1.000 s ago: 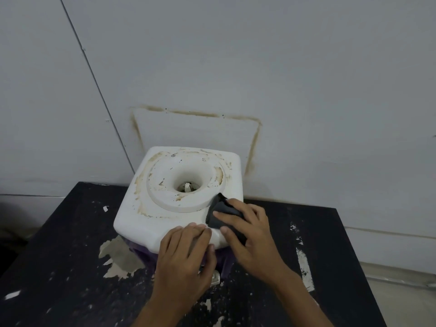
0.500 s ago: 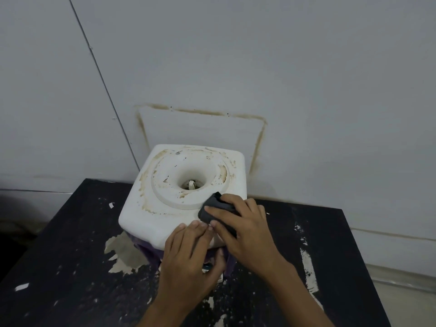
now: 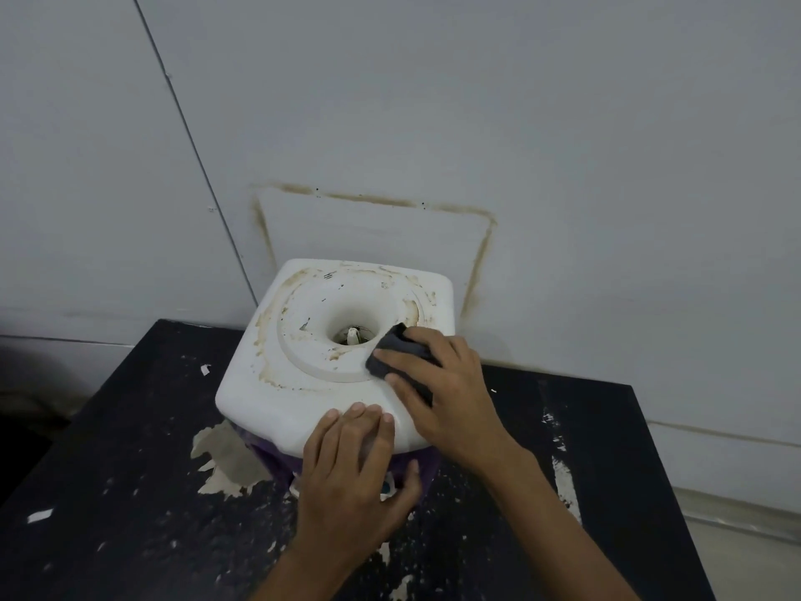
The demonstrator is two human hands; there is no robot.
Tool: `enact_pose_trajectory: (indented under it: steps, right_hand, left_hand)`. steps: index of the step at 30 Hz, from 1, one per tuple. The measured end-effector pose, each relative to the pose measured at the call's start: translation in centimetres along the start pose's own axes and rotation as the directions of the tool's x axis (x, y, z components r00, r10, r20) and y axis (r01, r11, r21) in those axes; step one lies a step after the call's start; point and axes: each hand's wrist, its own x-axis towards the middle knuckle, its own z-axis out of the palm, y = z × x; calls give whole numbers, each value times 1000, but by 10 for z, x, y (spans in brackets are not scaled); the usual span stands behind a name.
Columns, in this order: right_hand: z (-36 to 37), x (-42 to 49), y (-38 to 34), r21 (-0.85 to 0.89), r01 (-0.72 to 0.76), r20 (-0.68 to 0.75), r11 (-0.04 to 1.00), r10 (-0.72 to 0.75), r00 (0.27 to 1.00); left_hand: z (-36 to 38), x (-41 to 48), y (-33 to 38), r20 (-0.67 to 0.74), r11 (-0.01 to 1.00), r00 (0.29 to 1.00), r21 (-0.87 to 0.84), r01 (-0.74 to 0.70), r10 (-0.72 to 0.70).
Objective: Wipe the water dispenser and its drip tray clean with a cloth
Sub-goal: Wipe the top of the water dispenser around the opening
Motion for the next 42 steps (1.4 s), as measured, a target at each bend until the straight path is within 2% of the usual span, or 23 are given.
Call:
enact_pose_trajectory:
  steps: [2,5,7,11,12,15,17,20,21,25,26,30,31,35,39,42]
  right_hand:
    - [-2,2,8,-33,24,51,999,-22,998]
    - [-3,13,25,26,-194,8,981,194,981]
    - [-1,16,22,77,-254,-11,964,256,967]
    - [-2,5,15,69,-63,48,996,60,997]
    - [-4,6,20,81,-78,57,994,73,996]
    - [-3,16,28,108,-244,7,964,245,970]
    - [0,20,19,101,-256,-8,961,258,966]
    - [2,10,10,45,-52,26,998,51,998]
    - [0,8,14,52,-31,41,998,29,999]
    - [0,23,28,136,-277,-19,951,282,959]
    - [2,25,24,119,-290,-30,950,295,955]
    - [3,7,9,35,-65,34,997,64,997]
    - [1,3,11,44,-54,41,998,52,998]
    - [-4,-9,12,168,-196,-26,966,204,979]
    - [-7,-37,5,199,-105,-14,974,110,994]
    - [-8,-24,18,256,-234,-61,938,257,964]
  left_hand:
    - [0,1,-2,4,1000,1000,11,-17,17]
    - [-5,7,-4,26,999,999,21,-43,42]
    - [-11,14,-5,35,998,997,4,-70,70]
    - [-22,29,-10,53,992,991,-36,-121,123]
    - [-23,33,-11,54,991,990,-39,-127,129]
    - [-26,41,-10,74,991,989,-53,-125,129]
    - [-27,44,-8,100,991,987,-57,-118,124]
    - [-29,48,-7,116,992,986,-29,-121,124]
    - [-29,51,-7,113,992,986,-7,-127,127]
    - [-30,59,-6,118,989,984,46,-141,135]
    - [-30,59,-5,125,989,983,51,-141,134]
    - [-30,57,-4,142,988,982,71,-138,127]
    - [-30,57,-4,141,988,982,74,-138,126]
    - [-32,58,-4,133,987,982,66,-145,135]
    - [-33,57,-6,136,985,979,63,-159,150]
    - [-32,58,-5,124,986,981,53,-159,152]
